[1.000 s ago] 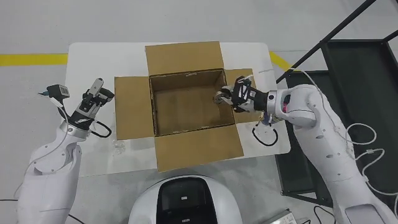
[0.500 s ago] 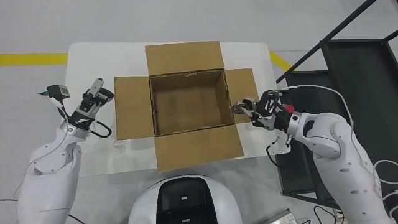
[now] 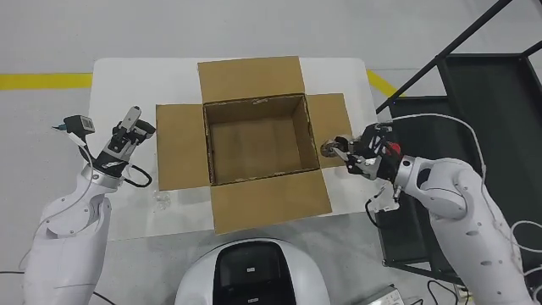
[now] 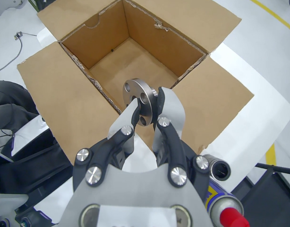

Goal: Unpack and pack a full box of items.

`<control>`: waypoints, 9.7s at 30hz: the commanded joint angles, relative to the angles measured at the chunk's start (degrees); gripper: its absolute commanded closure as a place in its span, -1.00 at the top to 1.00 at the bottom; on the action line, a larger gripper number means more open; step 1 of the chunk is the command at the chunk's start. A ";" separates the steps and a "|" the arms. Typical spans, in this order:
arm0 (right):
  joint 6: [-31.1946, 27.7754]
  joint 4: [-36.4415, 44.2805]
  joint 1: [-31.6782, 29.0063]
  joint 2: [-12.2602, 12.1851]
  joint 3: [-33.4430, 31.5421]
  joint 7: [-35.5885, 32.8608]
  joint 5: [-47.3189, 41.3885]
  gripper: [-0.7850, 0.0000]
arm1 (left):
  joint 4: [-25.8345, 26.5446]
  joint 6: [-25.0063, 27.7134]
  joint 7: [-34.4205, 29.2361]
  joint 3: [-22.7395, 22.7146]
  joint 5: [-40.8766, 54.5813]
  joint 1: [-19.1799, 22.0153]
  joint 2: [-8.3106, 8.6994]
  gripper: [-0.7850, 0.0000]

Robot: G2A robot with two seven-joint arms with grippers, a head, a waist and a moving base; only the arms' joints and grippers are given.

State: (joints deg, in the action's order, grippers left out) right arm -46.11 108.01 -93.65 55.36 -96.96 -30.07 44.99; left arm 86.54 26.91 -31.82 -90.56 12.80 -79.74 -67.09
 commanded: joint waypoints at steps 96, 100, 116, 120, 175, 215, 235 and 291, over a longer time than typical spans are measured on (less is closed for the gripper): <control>9.02 -29.20 0.56 -1.21 9.69 0.82 -6.05 1.00 | 0.00 0.00 0.00 0.00 0.00 0.00 0.00 1.00; 6.30 -27.49 -0.83 -1.51 8.89 1.96 -4.61 1.00 | 0.00 0.00 0.00 0.00 0.00 0.00 0.00 1.00; 0.47 -30.19 -2.68 -1.75 9.32 7.77 -3.46 1.00 | 0.00 0.00 0.00 0.00 0.00 0.00 0.00 1.00; 4.42 -31.29 -1.61 -1.54 10.01 10.19 0.61 1.00 | 0.00 0.00 0.00 0.00 0.00 0.00 0.00 1.00; -3.79 -28.20 -4.07 -2.79 6.06 25.37 9.55 -1.00 | 0.00 0.00 0.00 0.00 0.00 0.00 0.00 1.00; 11.05 -19.12 30.74 -1.08 33.91 -5.66 -13.35 -1.00 | 0.00 0.00 0.00 0.00 0.00 0.00 0.00 1.00; 26.02 -33.55 47.53 7.82 55.78 -1.63 3.07 -1.00 | 0.00 0.00 0.00 0.00 0.00 0.00 0.00 1.00; -0.57 -12.35 -3.65 0.67 2.43 47.92 16.06 1.00 | 0.00 0.00 0.00 0.00 0.00 0.00 0.00 1.00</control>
State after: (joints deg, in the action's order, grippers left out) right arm -47.37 96.41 -97.01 55.90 -95.12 15.01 58.55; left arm 86.54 26.91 -31.82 -90.56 12.80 -79.74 -67.09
